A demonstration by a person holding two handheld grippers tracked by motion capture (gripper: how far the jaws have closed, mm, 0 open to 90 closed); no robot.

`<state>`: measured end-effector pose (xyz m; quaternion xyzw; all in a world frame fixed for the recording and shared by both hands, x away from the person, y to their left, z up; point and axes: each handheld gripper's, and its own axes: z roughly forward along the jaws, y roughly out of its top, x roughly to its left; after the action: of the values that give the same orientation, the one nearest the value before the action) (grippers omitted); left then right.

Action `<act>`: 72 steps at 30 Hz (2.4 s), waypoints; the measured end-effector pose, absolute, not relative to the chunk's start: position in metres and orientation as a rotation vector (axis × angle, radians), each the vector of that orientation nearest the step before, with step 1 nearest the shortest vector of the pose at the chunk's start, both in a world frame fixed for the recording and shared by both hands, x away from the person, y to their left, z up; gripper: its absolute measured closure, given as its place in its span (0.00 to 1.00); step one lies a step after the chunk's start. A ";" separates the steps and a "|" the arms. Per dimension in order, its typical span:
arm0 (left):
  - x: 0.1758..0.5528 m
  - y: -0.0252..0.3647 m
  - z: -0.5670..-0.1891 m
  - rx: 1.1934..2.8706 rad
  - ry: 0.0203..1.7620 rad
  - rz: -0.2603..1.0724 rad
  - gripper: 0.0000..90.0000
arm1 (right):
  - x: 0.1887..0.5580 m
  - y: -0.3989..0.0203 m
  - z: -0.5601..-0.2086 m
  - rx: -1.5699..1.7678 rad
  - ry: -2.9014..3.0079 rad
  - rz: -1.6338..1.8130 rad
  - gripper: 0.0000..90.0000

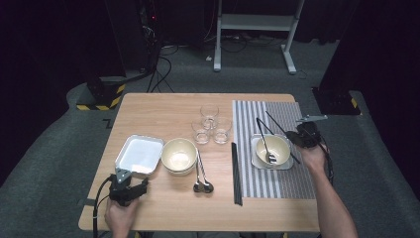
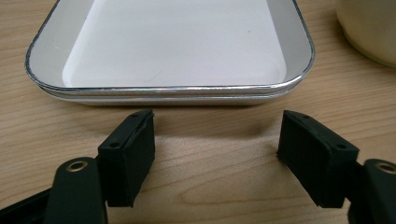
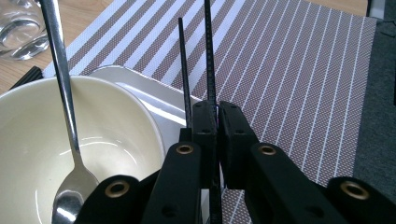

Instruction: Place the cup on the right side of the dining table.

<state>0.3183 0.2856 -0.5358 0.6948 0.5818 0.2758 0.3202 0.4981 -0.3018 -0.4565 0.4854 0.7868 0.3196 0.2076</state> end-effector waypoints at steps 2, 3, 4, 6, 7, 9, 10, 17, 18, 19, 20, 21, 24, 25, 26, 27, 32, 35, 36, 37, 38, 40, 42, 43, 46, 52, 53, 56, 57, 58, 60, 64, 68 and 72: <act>0.318 0.286 -0.536 1.826 1.529 0.726 0.30 | 0.499 -0.302 -0.457 1.352 2.192 0.890 0.96; 0.318 0.286 -0.536 1.826 1.530 0.725 0.30 | 0.499 -0.302 -0.458 1.352 2.193 0.891 0.96; 0.318 0.286 -0.536 1.825 1.530 0.725 0.30 | 0.499 -0.302 -0.459 1.353 2.193 0.890 0.96; 0.318 0.286 -0.536 1.826 1.530 0.725 0.30 | 0.499 -0.302 -0.460 1.350 2.193 0.890 0.96; 0.318 0.286 -0.536 1.826 1.530 0.725 0.30 | 0.500 -0.302 -0.461 1.348 2.198 0.885 0.96; 0.318 0.286 -0.536 1.825 1.530 0.726 0.30 | 0.500 -0.303 -0.464 1.353 2.200 0.878 0.96; 0.318 0.286 -0.536 1.825 1.530 0.725 0.30 | 0.500 -0.304 -0.465 1.358 2.200 0.881 0.96; 0.318 0.286 -0.536 1.825 1.531 0.726 0.30 | 0.502 -0.306 -0.473 1.371 2.204 0.877 0.96; 0.318 0.286 -0.536 1.826 1.530 0.726 0.30 | 0.502 -0.306 -0.473 1.371 2.206 0.878 0.96; 0.318 0.286 -0.536 1.825 1.531 0.726 0.30 | 0.502 -0.306 -0.474 1.372 2.206 0.878 0.96; 0.318 0.286 -0.536 1.825 1.531 0.726 0.30 | 0.502 -0.306 -0.474 1.370 2.207 0.880 0.96; 0.318 0.286 -0.536 1.825 1.531 0.726 0.30 | 0.503 -0.307 -0.475 1.370 2.209 0.882 0.96; 0.318 0.286 -0.536 1.825 1.531 0.727 0.31 | 0.503 -0.306 -0.477 1.366 2.218 0.877 0.96; 0.318 0.286 -0.536 1.825 1.532 0.727 0.31 | 0.504 -0.306 -0.478 1.364 2.222 0.873 0.96; 0.318 0.286 -0.536 1.825 1.531 0.727 0.31 | 0.504 -0.306 -0.478 1.365 2.223 0.871 0.96; 0.318 0.286 -0.536 1.825 1.531 0.727 0.31 | 0.504 -0.306 -0.478 1.367 2.221 0.875 0.96; 0.318 0.286 -0.536 1.825 1.531 0.727 0.31 | 0.505 -0.306 -0.480 1.365 2.225 0.874 0.96; 0.318 0.286 -0.536 1.825 1.532 0.727 0.31 | 0.507 -0.305 -0.482 1.364 2.231 0.876 0.96; 0.318 0.286 -0.536 1.825 1.532 0.727 0.31 | 0.507 -0.305 -0.482 1.364 2.234 0.876 0.96; 0.318 0.286 -0.536 1.824 1.531 0.728 0.31 | 0.508 -0.305 -0.483 1.364 2.236 0.874 0.96; 0.318 0.286 -0.536 1.824 1.532 0.728 0.31 | 0.508 -0.305 -0.484 1.366 2.237 0.869 0.96; 0.318 0.286 -0.536 1.824 1.533 0.728 0.31 | 0.509 -0.305 -0.486 1.370 2.243 0.872 0.96; 0.318 0.285 -0.536 1.824 1.533 0.729 0.31 | 0.510 -0.305 -0.487 1.376 2.245 0.871 0.96; 0.318 0.285 -0.536 1.824 1.533 0.728 0.31 | 0.510 -0.305 -0.488 1.377 2.250 0.865 0.95; 0.318 0.286 -0.536 1.824 1.533 0.728 0.31 | 0.511 -0.304 -0.489 1.380 2.253 0.871 0.95; 0.318 0.285 -0.536 1.823 1.534 0.728 0.31 | 0.512 -0.305 -0.490 1.382 2.262 0.872 0.95; 0.318 0.285 -0.536 1.823 1.533 0.728 0.31 | 0.512 -0.305 -0.491 1.381 2.262 0.874 0.95; 0.318 0.285 -0.536 1.823 1.534 0.728 0.31 | 0.513 -0.305 -0.491 1.386 2.265 0.878 0.95; 0.318 0.286 -0.536 1.823 1.533 0.729 0.31 | 0.513 -0.306 -0.491 1.390 2.265 0.879 0.95; 0.318 0.285 -0.536 1.823 1.534 0.728 0.31 | 0.513 -0.306 -0.492 1.392 2.265 0.881 0.95; 0.318 0.285 -0.536 1.823 1.534 0.728 0.31 | 0.513 -0.306 -0.492 1.397 2.265 0.883 0.95; 0.318 0.285 -0.536 1.823 1.534 0.728 0.31 | 0.514 -0.307 -0.492 1.399 2.268 0.889 0.95; 0.318 0.285 -0.536 1.822 1.534 0.728 0.31 | 0.514 -0.309 -0.493 1.412 2.267 0.895 0.95; 0.318 0.285 -0.536 1.822 1.534 0.728 0.31 | 0.514 -0.310 -0.494 1.419 2.271 0.898 0.94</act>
<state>0.3184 0.2855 -0.5358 0.6932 0.5835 0.2770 0.3197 0.5145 -0.3100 -0.4935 0.4960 0.7941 0.3139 0.1578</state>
